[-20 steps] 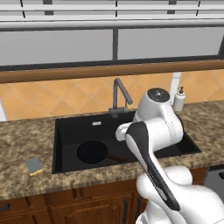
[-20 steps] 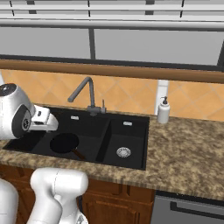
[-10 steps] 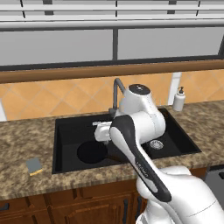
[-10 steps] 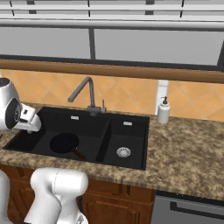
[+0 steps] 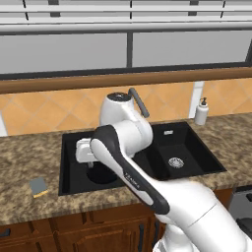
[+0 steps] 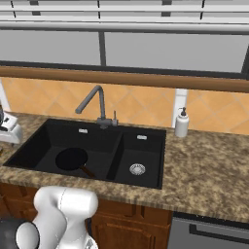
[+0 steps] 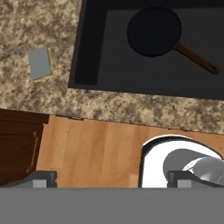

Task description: Pick the pan and sponge and place them into the sink. Then turn on the water.

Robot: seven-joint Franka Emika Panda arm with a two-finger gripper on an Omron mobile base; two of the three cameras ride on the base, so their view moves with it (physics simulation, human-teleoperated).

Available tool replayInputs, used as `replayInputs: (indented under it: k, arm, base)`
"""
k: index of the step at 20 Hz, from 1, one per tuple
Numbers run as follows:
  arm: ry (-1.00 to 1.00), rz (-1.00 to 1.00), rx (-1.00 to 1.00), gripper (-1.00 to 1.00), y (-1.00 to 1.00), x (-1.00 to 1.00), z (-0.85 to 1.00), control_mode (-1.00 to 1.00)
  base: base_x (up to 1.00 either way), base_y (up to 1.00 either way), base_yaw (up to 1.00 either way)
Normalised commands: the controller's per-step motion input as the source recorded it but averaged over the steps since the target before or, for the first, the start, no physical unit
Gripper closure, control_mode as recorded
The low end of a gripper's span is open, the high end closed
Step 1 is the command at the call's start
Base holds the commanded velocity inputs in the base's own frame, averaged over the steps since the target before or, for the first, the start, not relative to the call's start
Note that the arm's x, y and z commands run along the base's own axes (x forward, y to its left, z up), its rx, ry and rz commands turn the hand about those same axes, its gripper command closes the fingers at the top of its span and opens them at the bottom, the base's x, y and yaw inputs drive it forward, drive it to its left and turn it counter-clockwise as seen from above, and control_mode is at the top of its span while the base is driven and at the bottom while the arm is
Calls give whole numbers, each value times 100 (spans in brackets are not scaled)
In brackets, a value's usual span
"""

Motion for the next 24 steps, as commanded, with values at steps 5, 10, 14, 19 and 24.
replayInputs:
  k: [5,10,14,19,24]
  arm:
    - [5,11,0,-100,51,0,-15,-100]
    - [-1,10,-3,-100,68,9,-37,-100]
    - [-3,10,-2,-100,71,34,-29,-100]
    - [0,4,0,-100,57,31,-16,-100]
    - [-3,0,0,-100,16,19,-14,-100]
  base:
    - [0,0,0]
    - [0,0,0]
    - [0,0,0]
    - [0,0,0]
    - [0,0,0]
